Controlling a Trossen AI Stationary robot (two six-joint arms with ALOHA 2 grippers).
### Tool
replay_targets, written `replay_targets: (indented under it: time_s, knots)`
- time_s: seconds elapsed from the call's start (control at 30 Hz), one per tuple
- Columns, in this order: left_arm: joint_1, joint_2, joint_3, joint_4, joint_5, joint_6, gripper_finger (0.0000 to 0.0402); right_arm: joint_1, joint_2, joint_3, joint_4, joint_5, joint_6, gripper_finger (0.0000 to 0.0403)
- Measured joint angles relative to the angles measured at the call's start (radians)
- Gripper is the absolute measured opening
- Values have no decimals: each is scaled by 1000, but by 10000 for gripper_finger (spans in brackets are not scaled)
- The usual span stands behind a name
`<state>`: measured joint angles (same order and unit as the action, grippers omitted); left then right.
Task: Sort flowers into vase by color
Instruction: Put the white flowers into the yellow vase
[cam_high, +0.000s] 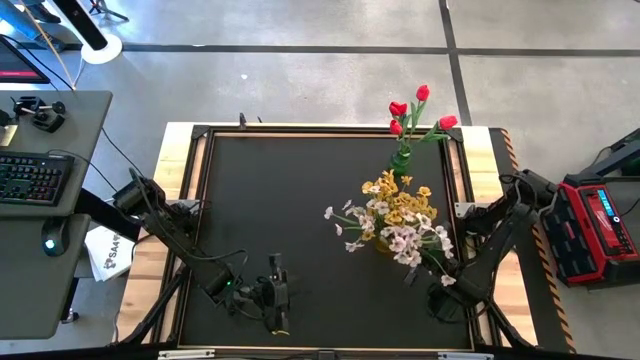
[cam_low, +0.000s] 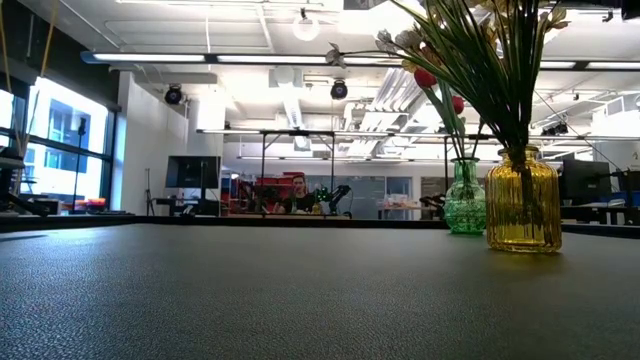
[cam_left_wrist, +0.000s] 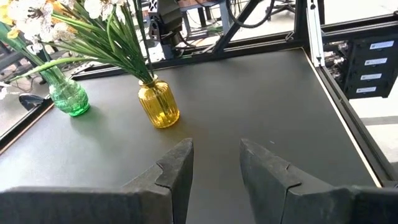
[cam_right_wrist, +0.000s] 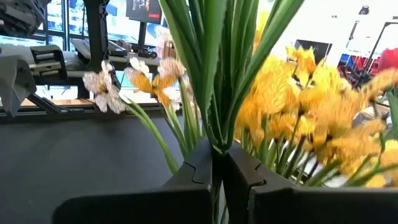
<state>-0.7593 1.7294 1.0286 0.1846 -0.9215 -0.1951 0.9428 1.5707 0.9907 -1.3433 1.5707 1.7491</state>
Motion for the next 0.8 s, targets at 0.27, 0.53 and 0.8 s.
replay_targets:
  time_s: [0.27,0.53,0.8]
  knots:
    - [0,0,0,0,0,-5,120,0,0,-80,128,0,-4,0]
    - [0,0,0,0,0,-11,120,-1,0,-89,159,-120,7,0]
    - [0,0,0,7,0,-12,120,-70,0,-89,203,-309,6,0]
